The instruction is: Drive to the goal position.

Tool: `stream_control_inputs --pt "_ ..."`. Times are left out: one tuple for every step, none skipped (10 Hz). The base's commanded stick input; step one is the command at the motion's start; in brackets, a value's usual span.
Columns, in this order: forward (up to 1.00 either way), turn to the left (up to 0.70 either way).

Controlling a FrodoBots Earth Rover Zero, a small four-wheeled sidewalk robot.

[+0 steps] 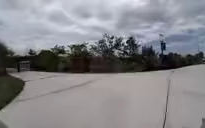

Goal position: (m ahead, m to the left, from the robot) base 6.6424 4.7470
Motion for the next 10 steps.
stream_control_inputs --pt "0.85 0.34" --pt "0.85 0.34" --pt "0.85 0.34" --pt "0.85 0.34" --pt "0.85 0.34" --pt "0.85 0.34" --pt "0.85 0.34" --pt "0.85 0.34" --pt "0.85 0.34" --pt "0.85 0.34"
